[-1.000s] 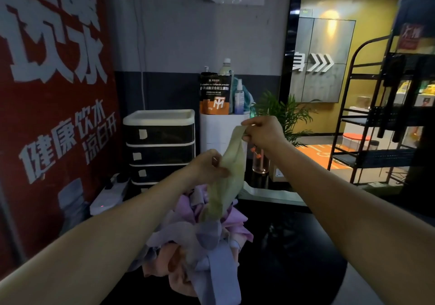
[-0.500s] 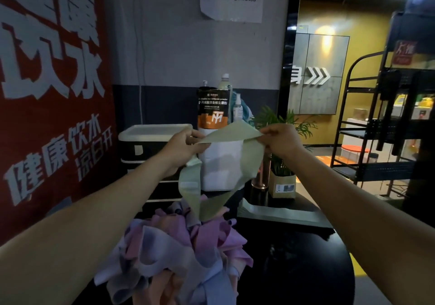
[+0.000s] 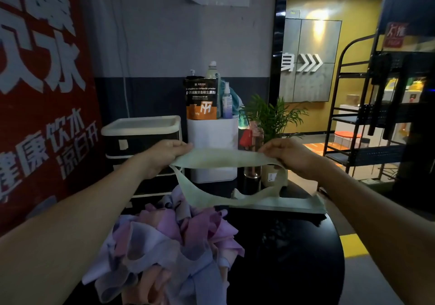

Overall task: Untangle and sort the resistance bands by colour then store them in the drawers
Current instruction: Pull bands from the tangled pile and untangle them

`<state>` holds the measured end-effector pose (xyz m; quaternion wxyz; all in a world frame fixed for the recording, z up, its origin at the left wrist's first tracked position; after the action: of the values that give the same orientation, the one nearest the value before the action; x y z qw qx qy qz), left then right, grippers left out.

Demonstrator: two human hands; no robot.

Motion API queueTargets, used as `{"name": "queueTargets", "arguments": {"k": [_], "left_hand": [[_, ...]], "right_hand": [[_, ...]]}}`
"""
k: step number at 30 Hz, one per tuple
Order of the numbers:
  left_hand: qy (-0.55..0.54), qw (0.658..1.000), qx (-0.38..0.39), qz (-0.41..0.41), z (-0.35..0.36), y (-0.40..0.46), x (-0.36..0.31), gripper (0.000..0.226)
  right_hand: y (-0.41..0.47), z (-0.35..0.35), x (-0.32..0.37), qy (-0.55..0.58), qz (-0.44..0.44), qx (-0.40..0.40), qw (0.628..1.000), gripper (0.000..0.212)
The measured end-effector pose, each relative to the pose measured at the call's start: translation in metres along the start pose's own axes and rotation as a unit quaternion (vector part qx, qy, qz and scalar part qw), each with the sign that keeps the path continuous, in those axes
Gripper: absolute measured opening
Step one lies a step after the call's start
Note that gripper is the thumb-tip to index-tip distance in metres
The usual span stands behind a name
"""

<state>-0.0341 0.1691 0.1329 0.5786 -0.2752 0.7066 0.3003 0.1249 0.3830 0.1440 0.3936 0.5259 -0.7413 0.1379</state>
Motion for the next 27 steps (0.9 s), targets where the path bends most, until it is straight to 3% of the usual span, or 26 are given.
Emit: {"name": "queueTargets", "arguments": {"k": [5, 11, 16, 20, 22, 27], "left_hand": [[-0.149, 0.989, -0.016, -0.001, 0.014, 0.002, 0.001, 0.012], [-0.293, 0.955, 0.054, 0.002, 0.051, 0.002, -0.019, 0.047], [-0.225, 0.972, 0.049, 0.038, 0.074, 0.009, -0.027, 0.032], [-0.146, 0.988, 0.041, 0.035, 0.095, 0.019, -0.023, 0.016], [-0.129, 0.99, 0.052, 0.031, 0.106, 0.022, -0.022, 0.021], [-0.026, 0.996, 0.034, 0.076, 0.115, 0.023, -0.037, 0.019]], "right_hand": [[-0.001, 0.003, -0.009, -0.036, 0.002, -0.021, 0.999, 0.016], [-0.001, 0.006, -0.03, -0.086, 0.013, -0.012, 0.996, 0.023], [-0.008, 0.018, -0.035, -0.119, 0.016, 0.045, 0.992, 0.017], [-0.008, 0.002, -0.009, -0.019, -0.046, -0.026, 0.998, 0.023], [-0.005, 0.003, 0.006, 0.012, -0.078, -0.028, 0.996, 0.027], [0.005, 0.01, 0.019, -0.082, -0.118, -0.072, 0.987, 0.018]]}}
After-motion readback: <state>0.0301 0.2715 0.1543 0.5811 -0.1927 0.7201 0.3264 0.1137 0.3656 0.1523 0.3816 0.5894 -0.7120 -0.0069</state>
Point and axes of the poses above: each hand's wrist, its own y-axis towards the middle knuckle, its own z-axis out of the palm, x = y × z, the point moved 10 cm from there along y, towards the middle knuckle, and after that the axes turned 12 degrees about -y, right-handed, at the moved point
